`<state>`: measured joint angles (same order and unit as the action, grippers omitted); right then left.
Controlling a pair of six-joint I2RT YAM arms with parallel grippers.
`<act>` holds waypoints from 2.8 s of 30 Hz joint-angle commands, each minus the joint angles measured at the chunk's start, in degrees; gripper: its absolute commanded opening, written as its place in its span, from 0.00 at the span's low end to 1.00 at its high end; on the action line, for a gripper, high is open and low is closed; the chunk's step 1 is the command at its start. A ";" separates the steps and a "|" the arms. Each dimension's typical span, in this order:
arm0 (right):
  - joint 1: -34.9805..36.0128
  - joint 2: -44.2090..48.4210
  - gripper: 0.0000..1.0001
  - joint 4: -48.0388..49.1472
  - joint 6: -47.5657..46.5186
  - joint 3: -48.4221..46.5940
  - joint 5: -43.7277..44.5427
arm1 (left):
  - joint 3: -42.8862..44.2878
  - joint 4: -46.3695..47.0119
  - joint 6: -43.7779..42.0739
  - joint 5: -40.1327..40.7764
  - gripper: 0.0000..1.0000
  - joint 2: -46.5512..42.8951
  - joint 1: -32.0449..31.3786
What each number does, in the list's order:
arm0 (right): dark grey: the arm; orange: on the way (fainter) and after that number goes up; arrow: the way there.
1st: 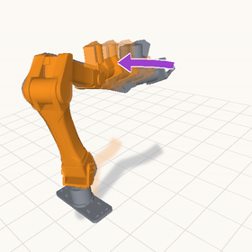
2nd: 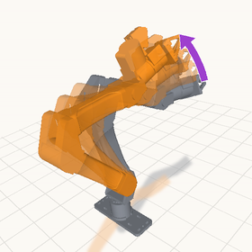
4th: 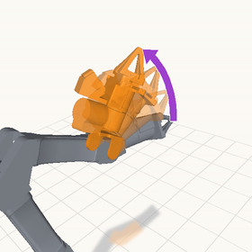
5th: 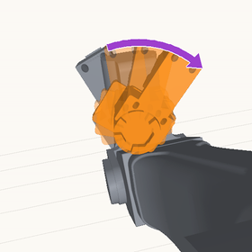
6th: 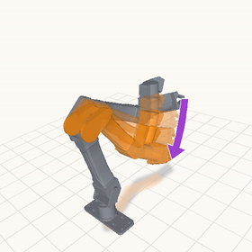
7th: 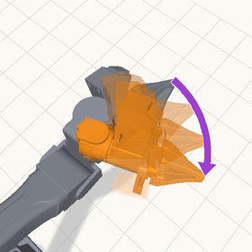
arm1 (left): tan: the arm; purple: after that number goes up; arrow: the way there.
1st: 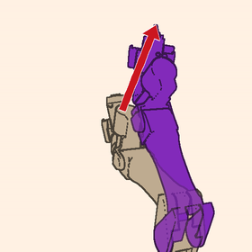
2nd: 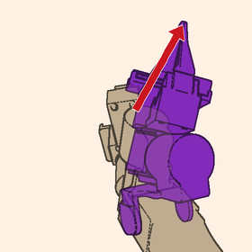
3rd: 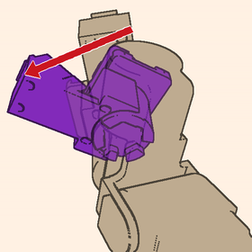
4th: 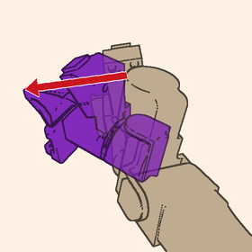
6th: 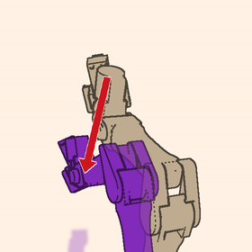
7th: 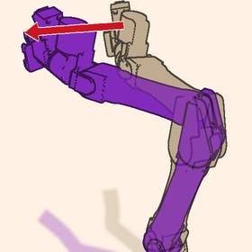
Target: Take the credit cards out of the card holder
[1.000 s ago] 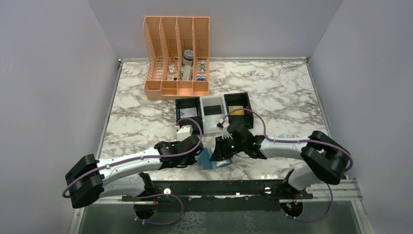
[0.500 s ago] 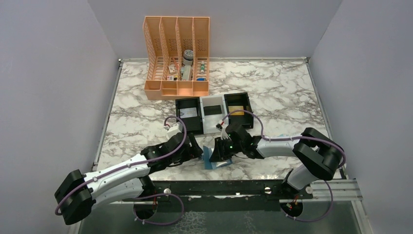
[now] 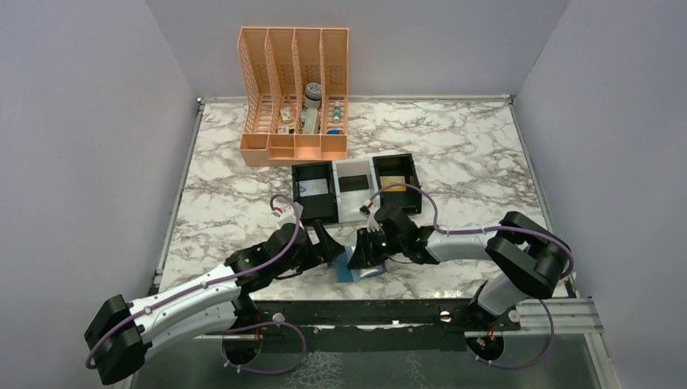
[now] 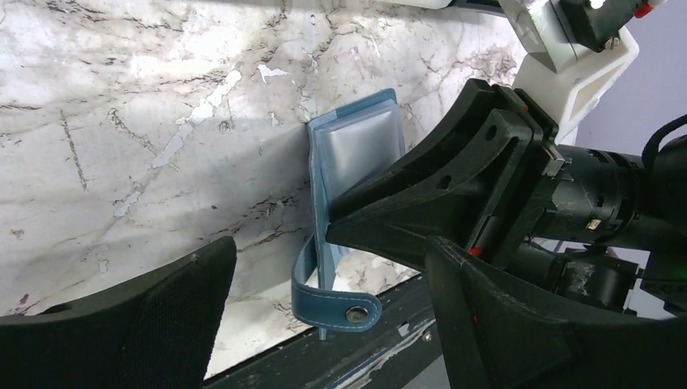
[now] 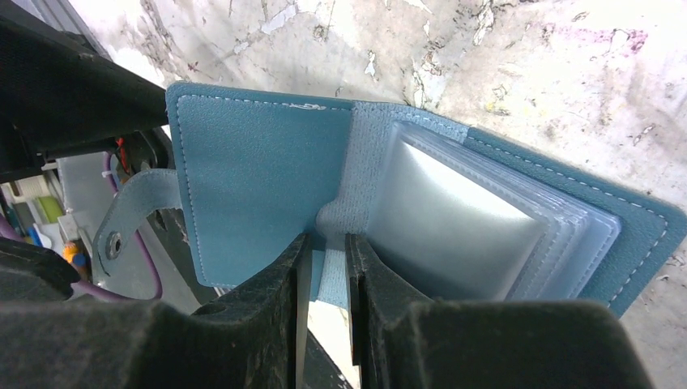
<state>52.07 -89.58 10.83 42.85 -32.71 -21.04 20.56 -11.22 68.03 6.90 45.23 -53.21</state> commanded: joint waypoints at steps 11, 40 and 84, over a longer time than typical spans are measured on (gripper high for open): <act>0.31 0.50 0.24 -0.73 0.94 -0.09 2.30 | -1.45 5.66 0.06 -2.15 0.66 7.07 0.25; -3.73 16.81 0.50 -22.35 -0.80 -1.90 13.72 | 0.90 5.85 -6.82 -1.53 0.14 9.42 0.83; -3.73 10.10 0.47 0.00 2.91 0.33 -11.71 | 1.50 8.62 -7.12 -3.44 0.11 15.19 0.83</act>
<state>48.27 -76.55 1.69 44.47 -32.14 -24.64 20.25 -3.51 61.34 4.43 60.03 -52.56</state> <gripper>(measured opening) 0.467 0.110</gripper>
